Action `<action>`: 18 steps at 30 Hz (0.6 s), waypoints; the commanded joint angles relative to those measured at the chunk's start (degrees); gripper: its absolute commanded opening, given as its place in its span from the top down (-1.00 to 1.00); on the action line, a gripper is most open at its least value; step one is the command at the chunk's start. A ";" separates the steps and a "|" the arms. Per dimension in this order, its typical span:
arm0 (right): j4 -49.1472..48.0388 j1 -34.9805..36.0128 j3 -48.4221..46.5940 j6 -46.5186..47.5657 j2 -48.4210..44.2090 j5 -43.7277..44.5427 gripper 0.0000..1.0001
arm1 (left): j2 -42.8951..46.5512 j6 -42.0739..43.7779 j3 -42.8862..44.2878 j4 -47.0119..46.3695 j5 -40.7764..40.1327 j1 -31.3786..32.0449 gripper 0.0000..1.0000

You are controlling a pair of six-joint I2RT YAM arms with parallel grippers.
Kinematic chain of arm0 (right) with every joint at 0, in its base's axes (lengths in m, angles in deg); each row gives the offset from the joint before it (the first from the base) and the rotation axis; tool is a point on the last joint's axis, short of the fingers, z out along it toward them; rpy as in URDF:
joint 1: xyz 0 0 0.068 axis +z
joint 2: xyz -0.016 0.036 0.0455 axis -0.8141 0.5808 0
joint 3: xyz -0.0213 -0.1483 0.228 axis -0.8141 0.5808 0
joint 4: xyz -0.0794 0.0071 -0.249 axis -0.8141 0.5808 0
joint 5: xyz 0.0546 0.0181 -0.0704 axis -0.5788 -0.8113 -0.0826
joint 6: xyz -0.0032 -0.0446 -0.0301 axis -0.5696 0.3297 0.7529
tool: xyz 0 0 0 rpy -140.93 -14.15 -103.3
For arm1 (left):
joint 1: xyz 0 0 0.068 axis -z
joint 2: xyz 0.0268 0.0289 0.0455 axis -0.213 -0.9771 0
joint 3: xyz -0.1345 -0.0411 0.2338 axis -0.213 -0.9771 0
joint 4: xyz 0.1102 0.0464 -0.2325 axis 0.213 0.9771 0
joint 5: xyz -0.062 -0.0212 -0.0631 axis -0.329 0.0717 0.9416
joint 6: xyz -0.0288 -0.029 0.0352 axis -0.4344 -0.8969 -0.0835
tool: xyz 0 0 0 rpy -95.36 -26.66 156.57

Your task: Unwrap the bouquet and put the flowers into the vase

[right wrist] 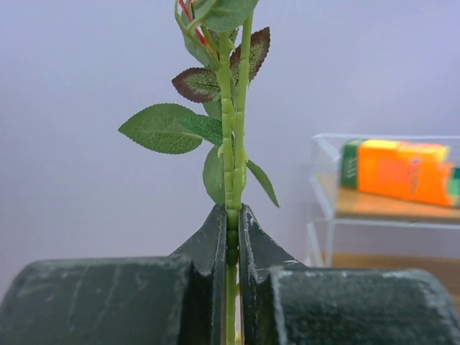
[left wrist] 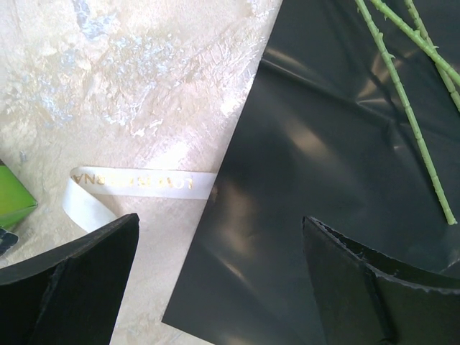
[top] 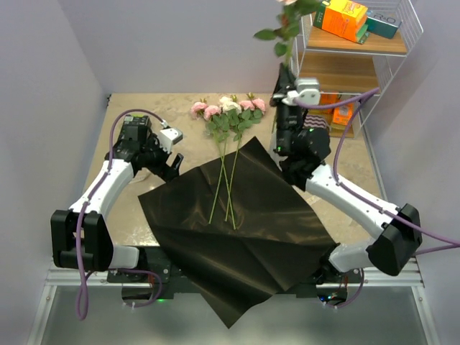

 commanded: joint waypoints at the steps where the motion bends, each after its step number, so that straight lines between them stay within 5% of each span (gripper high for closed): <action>1: -8.58 -6.08 -6.81 3.61 2.61 -2.05 1.00 | 0.87 0.36 3.16 -0.48 -0.23 -0.25 -0.98; 18: -20.89 -15.68 -5.60 6.34 12.55 -1.09 1.00 | -0.80 1.95 4.93 0.92 1.18 -0.95 -0.98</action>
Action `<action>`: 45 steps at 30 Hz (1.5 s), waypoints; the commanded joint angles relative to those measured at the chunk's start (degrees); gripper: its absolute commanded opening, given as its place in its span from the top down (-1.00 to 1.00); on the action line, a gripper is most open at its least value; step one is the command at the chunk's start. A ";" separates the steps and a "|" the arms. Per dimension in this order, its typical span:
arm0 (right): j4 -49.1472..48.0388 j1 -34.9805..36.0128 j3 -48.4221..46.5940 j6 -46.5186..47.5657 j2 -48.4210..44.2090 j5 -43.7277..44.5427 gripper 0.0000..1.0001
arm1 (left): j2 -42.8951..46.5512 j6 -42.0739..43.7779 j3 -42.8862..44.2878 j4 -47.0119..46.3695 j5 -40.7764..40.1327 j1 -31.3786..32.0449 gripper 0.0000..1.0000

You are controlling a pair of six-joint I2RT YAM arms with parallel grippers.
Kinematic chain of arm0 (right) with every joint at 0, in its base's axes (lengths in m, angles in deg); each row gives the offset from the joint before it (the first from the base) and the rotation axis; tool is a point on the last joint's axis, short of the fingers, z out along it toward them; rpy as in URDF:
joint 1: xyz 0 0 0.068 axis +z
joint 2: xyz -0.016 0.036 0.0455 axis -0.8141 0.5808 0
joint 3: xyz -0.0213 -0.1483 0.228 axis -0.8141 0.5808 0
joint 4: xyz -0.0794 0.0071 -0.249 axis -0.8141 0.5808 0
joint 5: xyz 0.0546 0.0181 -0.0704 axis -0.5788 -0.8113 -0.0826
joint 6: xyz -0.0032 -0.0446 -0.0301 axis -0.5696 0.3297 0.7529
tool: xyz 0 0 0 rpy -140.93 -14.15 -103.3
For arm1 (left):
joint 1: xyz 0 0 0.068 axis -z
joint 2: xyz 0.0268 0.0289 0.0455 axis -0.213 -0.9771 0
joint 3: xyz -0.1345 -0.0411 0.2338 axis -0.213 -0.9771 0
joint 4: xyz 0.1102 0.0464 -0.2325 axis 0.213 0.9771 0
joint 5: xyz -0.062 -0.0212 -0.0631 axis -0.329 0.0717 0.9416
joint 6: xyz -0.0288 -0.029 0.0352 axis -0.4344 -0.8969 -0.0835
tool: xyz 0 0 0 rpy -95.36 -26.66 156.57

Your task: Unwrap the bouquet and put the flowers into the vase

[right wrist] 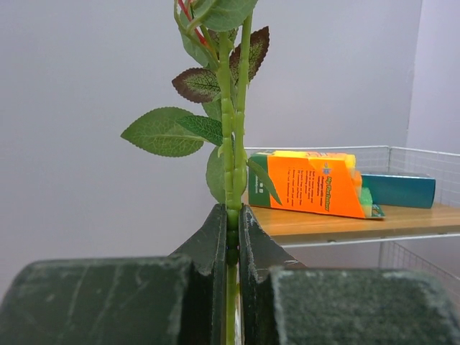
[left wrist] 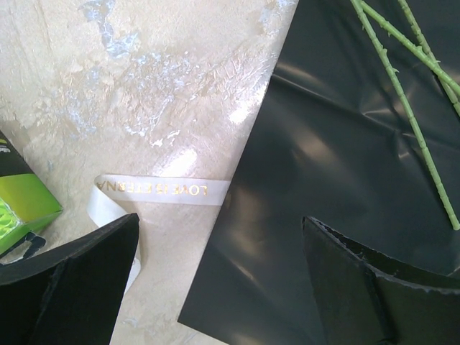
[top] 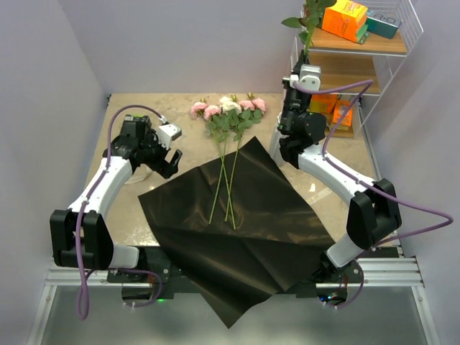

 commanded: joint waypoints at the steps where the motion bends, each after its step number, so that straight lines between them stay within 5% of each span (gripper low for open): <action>1: -6.90 -1.23 1.62 0.90 -0.78 -0.21 1.00 | -0.54 1.22 2.13 -0.19 1.07 -0.47 -0.98; 22: -3.93 -1.94 14.98 -9.29 -3.59 3.13 1.00 | 0.25 0.78 1.95 0.25 1.51 -0.65 -0.98; 35: 15.04 -1.76 22.28 -19.57 -14.92 1.02 -0.02 | 1.57 -0.18 2.74 0.77 2.04 -0.65 -0.98; 45: 33.87 5.61 21.32 -21.96 -22.75 -3.82 -0.16 | 1.92 -1.06 3.54 1.30 2.65 -0.65 -0.98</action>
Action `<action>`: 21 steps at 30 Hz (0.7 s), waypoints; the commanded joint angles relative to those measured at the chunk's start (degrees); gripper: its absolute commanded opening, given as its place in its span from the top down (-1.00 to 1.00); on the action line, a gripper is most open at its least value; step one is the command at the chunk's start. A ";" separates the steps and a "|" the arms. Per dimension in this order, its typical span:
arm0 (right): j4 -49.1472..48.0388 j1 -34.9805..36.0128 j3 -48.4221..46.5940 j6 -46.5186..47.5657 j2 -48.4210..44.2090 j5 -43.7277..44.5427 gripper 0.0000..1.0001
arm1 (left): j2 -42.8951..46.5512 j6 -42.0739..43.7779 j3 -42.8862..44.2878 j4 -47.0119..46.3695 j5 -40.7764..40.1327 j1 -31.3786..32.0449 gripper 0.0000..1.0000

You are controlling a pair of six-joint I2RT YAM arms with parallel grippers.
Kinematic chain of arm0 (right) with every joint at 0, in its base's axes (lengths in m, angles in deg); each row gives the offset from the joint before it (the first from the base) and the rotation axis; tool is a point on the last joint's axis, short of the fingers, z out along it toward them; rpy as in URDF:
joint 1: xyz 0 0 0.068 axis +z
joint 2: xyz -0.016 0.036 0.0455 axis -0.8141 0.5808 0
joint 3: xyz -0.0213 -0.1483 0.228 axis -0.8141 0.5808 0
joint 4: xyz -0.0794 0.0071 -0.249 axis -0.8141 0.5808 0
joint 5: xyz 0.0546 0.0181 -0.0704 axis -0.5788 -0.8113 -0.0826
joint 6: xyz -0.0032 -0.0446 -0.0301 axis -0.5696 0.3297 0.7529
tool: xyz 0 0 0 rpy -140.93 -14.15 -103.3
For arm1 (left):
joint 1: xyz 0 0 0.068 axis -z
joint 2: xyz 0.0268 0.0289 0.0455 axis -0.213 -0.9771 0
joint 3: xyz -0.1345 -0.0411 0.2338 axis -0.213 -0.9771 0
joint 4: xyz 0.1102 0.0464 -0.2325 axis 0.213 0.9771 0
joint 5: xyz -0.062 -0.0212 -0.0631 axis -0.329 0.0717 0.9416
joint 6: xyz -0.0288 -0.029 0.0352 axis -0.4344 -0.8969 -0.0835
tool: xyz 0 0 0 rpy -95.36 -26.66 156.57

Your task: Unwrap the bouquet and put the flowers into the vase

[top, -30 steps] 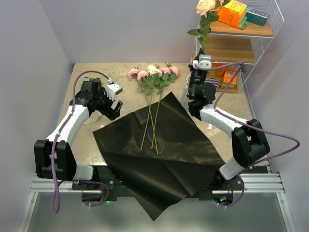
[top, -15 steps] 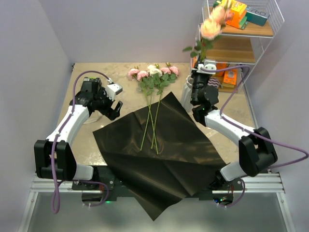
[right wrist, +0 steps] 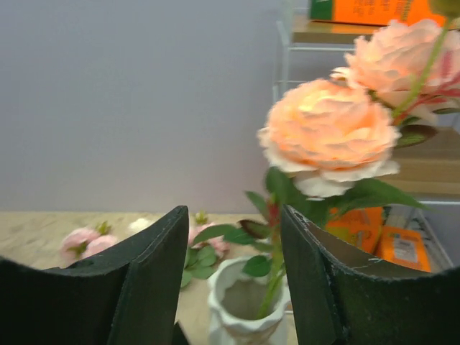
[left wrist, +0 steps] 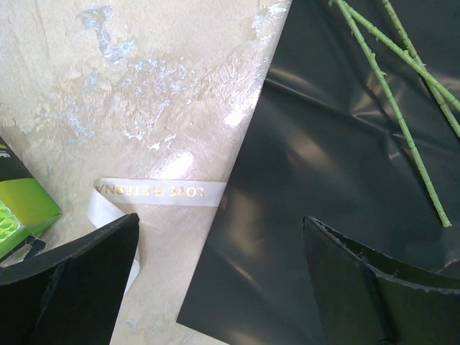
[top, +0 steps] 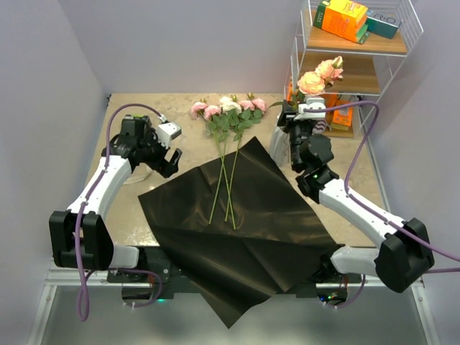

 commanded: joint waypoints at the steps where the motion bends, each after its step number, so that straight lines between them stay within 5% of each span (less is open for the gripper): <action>1: 8.87 6.18 -2.38 0.46 -3.19 -2.64 -0.18 | 1.95 -1.35 2.40 -0.12 1.39 -0.36 -0.98; 7: 24.50 15.51 -14.76 -1.52 -0.48 -1.58 -0.30 | 2.38 -2.05 3.19 0.50 0.77 -0.36 -0.98; 12: 38.65 15.86 -23.80 -14.53 8.21 -10.88 -0.98 | 5.89 -6.43 0.74 -4.67 -3.50 -0.89 -0.98; 16: 44.74 15.86 -27.26 -23.41 17.89 -15.19 -0.98 | 4.59 -5.74 0.19 -4.35 -3.71 -1.06 -0.99; 21: 44.73 15.86 -29.36 -27.21 27.28 -15.38 -0.50 | 9.49 -5.66 -0.59 -7.06 -4.76 -1.24 -0.98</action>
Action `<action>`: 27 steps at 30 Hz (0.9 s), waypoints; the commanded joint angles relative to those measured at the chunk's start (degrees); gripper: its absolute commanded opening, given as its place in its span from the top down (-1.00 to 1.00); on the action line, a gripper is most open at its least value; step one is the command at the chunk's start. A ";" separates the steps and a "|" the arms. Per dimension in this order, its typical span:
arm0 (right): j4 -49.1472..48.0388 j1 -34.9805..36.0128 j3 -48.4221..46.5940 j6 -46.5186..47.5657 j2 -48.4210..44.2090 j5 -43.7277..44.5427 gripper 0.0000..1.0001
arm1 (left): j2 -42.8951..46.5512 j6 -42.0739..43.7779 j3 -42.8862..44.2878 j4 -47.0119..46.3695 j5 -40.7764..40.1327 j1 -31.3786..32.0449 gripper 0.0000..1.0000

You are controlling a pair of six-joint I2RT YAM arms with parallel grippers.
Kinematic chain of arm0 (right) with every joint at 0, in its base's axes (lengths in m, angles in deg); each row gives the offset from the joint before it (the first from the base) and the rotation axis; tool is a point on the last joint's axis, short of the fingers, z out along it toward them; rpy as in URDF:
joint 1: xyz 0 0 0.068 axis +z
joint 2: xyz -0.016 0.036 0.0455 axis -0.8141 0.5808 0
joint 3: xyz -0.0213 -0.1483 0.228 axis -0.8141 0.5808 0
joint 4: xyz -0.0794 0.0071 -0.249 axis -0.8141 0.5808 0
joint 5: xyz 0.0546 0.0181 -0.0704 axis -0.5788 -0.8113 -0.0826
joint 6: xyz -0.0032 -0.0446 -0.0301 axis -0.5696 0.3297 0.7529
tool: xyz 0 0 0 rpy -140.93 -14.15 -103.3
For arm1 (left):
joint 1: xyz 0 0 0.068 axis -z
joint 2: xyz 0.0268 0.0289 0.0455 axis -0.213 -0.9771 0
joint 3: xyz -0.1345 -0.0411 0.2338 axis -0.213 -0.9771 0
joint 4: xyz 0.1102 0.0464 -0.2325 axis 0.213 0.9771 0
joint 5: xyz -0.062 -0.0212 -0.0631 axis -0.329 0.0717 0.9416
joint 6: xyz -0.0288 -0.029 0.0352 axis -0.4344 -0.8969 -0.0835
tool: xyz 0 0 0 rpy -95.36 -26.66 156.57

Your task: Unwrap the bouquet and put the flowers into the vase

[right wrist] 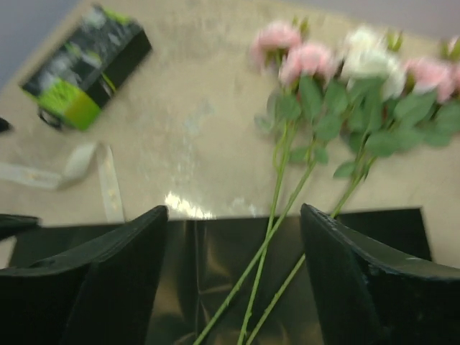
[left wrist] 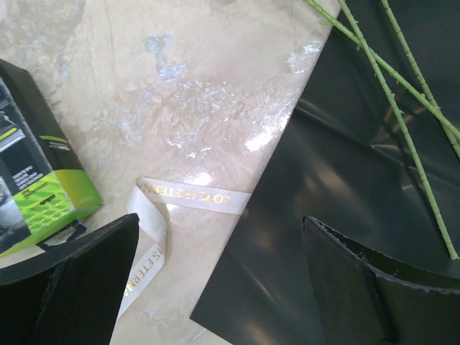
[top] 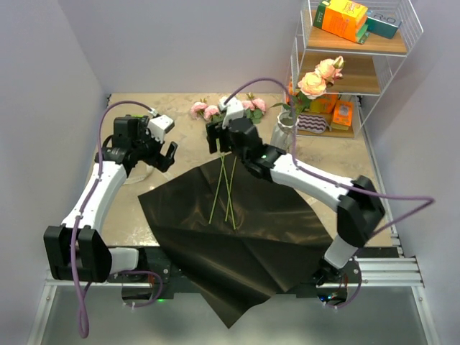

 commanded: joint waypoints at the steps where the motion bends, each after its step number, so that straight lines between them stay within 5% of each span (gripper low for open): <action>1: 5.61 -0.03 -2.66 -7.82 6.17 -1.90 -0.40 | 5.15 -0.56 -0.50 -3.94 -1.34 -0.48 -0.98; 3: 6.05 -0.03 -3.45 -9.05 9.23 0.64 -0.22 | 5.16 0.14 0.11 -2.53 -1.33 -0.48 -0.98; 11: 12.02 -0.11 -12.14 -13.36 20.58 9.88 -0.21 | 6.21 0.50 -2.61 -4.02 -1.60 -0.48 -0.99; 27: 6.49 -4.51 -13.56 -16.26 27.00 9.27 -0.07 | 8.58 4.36 -4.45 -2.88 -0.02 -0.48 -0.89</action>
